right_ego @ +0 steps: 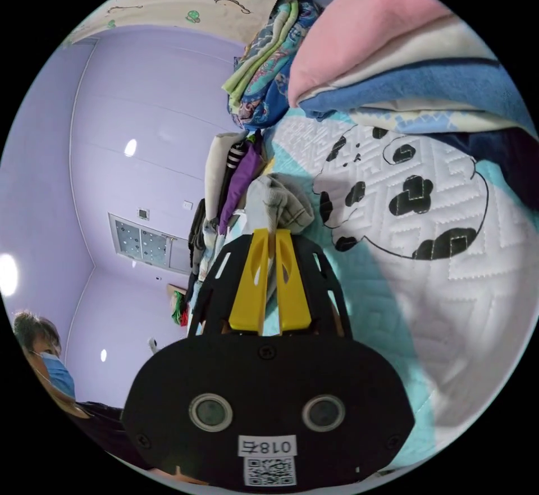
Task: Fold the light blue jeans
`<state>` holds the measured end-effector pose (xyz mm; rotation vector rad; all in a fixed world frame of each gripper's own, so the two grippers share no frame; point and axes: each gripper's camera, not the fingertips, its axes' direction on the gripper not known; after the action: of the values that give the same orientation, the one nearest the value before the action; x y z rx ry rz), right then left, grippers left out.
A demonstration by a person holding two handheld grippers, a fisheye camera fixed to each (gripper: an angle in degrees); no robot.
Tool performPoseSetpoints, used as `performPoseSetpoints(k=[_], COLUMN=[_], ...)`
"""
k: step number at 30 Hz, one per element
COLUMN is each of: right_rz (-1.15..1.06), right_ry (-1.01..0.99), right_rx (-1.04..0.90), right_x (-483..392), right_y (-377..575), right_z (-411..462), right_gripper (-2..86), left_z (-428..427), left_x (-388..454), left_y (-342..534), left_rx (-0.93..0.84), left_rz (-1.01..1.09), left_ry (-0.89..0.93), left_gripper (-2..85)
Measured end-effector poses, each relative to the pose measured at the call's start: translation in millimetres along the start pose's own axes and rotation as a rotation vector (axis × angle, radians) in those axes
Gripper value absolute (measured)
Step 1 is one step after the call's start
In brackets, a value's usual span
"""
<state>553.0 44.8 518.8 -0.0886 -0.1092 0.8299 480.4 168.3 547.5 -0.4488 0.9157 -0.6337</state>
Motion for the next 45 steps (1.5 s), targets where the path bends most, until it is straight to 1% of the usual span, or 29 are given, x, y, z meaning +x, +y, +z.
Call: performPoseSetpoints(k=[2, 3, 4, 6, 8, 9, 12, 14, 15, 16, 17, 19, 21, 23, 24, 26, 27, 28, 30, 33, 36, 38, 39, 40, 41, 42, 43, 44, 45], right_rz=[-0.040, -0.052, -0.077, -0.120, -0.208, -0.234, -0.382, -0.531, -0.573, -0.660, -0.743, -0.875, -0.982, -1.090, -1.106, -1.168, -1.194, -1.221, -1.169, -1.284, -1.563, -1.872, -1.964, -2.139, -2.242, -2.256, -2.194, -2.016, -1.904], right_ry=[-0.018, -0.026, -0.044, -0.065, -0.099, -0.108, -0.171, -0.221, -0.229, -0.242, -0.250, -0.250, -0.229, -0.158, -0.124, 0.065, 0.112, 0.133, 0.142, 0.184, 0.254, 0.317, 0.345, 0.360, 0.362, 0.363, 0.341, 0.300, 0.287], right_rx=[0.021, 0.026, 0.033, 0.037, 0.027, 0.023, -0.013, -0.075, -0.095, -0.138, -0.190, -0.277, -0.368, -0.527, -0.581, -0.764, -0.775, -0.704, -0.693, -0.661, -0.619, -0.613, -0.600, -0.563, -0.502, -0.478, -0.435, -0.403, -0.387], right_x=[-19, -25, -38, -61, -100, -111, -173, -228, -242, -269, -293, -319, -331, -322, -315, -280, -274, -268, -269, -283, -297, -300, -298, -293, -290, -290, -295, -306, -310], right_y=[16, 20, 29, 43, 64, 70, 108, 152, 166, 199, 236, 304, 380, 486, 512, 606, 623, 645, 658, 690, 742, 795, 810, 835, 853, 858, 857, 843, 831], right_z=[4, 6, 10, 17, 30, 34, 55, 77, 84, 98, 114, 142, 175, 231, 248, 307, 315, 318, 323, 326, 324, 325, 325, 321, 317, 315, 313, 312, 313], right_gripper=[0.6, 0.6, 0.6, 0.6, 0.6, 0.6, 0.7, 0.7, 0.7, 0.7, 0.8, 0.8, 0.9, 1.0, 1.0, 1.2, 1.2, 1.3, 1.5, 2.1, 3.3, 4.2, 3.9, 3.5, 1.8, 1.0, 0.3, 0.0, 0.0], left_z=[-29, -41, -46, -40, -20, 1, 5, -3, -16, -38, -50, -98, -122, -134, -137, -140, -141, -143, -148, -157, -164, -164, -164, -164, -164, -165, -165, -166, -167], left_x=[-4, 1, 11, 34, 55, 62, 43, 26, 15, -2, -12, -55, -86, -116, -134, -159, -175, -189, -205, -230, -249, -257, -261, -263, -265, -267, -269, -271, -273], left_y=[27, 47, 69, 103, 140, 166, 226, 247, 264, 288, 302, 373, 430, 477, 507, 555, 587, 618, 663, 713, 755, 783, 799, 814, 821, 833, 843, 848, 857], left_rx=[0.078, 0.104, 0.096, 0.025, -0.088, -0.183, -0.104, -0.085, 0.000, 0.155, 0.242, 0.627, 0.832, 0.912, 0.948, 1.038, 1.107, 1.183, 1.282, 1.275, 1.238, 1.246, 1.249, 1.245, 1.240, 1.230, 1.224, 1.220, 1.210], left_rz=[-0.021, -0.008, 0.015, 0.053, 0.060, 0.043, -0.118, -0.130, -0.117, -0.138, -0.153, -0.246, -0.327, -0.371, -0.405, -0.477, -0.535, -0.591, -0.683, -0.734, -0.790, -0.863, -0.904, -0.940, -0.958, -0.994, -1.020, -1.036, -1.065], left_ry=[0.115, 0.221, 0.307, 0.397, 0.419, 0.408, 0.445, 0.533, 0.639, 0.719, 0.755, 0.829, 0.815, 0.834, 0.842, 0.839, 0.840, 0.825, 0.739, 0.652, 0.553, 0.509, 0.482, 0.460, 0.452, 0.443, 0.441, 0.439, 0.438], left_gripper=[6.5, 5.8, 5.1, 4.7, 4.7, 5.1, 6.1, 6.5, 6.6, 7.3, 7.6, 8.9, 10.5, 12.3, 13.4, 15.0, 16.1, 17.8, 20.5, 21.9, 19.7, 18.9, 18.7, 18.5, 18.4, 18.3, 18.2, 18.2, 18.0])
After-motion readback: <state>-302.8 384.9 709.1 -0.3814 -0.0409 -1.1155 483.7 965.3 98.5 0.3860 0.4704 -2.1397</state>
